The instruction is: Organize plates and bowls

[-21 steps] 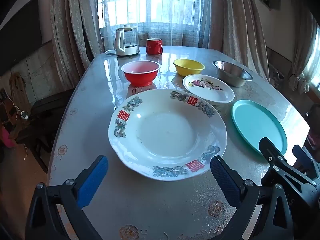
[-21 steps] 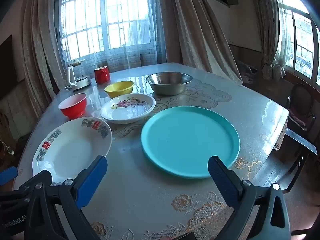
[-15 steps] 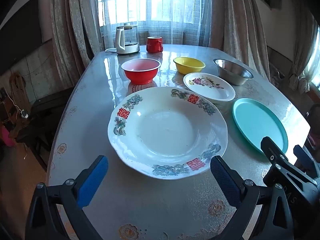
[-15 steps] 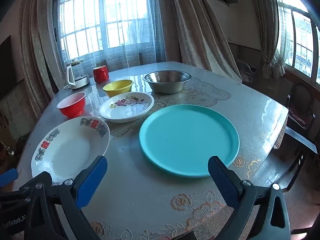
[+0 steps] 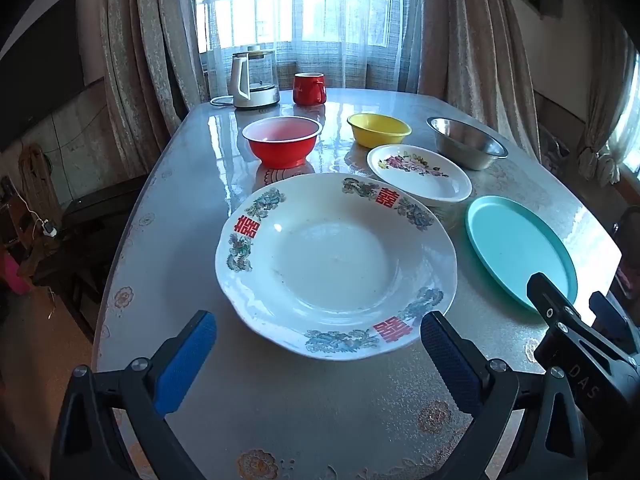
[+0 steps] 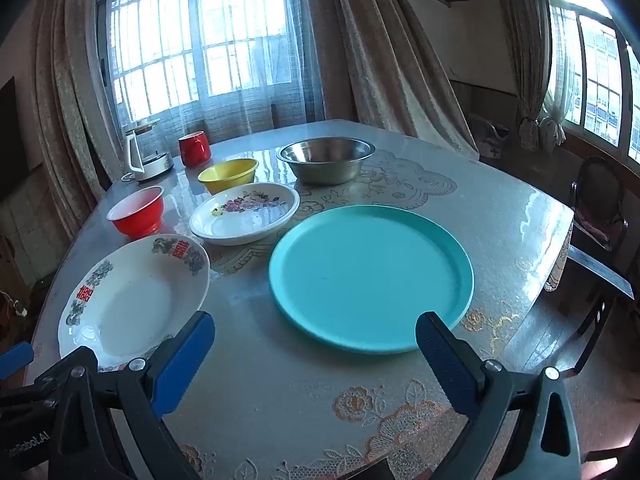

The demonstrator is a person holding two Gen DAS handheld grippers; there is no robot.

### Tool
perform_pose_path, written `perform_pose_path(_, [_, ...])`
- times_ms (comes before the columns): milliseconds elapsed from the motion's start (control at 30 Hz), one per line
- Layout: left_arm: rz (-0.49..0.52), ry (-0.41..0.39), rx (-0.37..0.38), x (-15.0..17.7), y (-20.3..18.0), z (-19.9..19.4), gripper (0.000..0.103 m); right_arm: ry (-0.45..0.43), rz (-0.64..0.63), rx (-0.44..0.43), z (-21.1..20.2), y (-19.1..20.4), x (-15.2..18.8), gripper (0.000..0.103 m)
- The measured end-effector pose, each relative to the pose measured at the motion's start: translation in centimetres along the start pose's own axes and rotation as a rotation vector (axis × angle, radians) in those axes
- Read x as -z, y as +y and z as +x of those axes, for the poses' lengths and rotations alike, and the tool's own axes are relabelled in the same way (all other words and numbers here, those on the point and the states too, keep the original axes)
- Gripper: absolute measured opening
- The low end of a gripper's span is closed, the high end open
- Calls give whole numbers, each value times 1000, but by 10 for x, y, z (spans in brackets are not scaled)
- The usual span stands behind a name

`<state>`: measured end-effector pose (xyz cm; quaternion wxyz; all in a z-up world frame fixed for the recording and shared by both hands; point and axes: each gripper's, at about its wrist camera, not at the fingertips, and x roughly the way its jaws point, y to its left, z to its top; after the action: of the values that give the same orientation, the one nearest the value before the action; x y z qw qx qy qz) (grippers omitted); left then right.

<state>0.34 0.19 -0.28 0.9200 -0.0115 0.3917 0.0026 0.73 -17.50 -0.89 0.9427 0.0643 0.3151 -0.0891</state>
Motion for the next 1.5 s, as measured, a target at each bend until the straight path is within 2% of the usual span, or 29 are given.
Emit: perform_pose_path(1500, [-27,0,-22,1,6,6,103,11,-14,-11,2,-1,1,102])
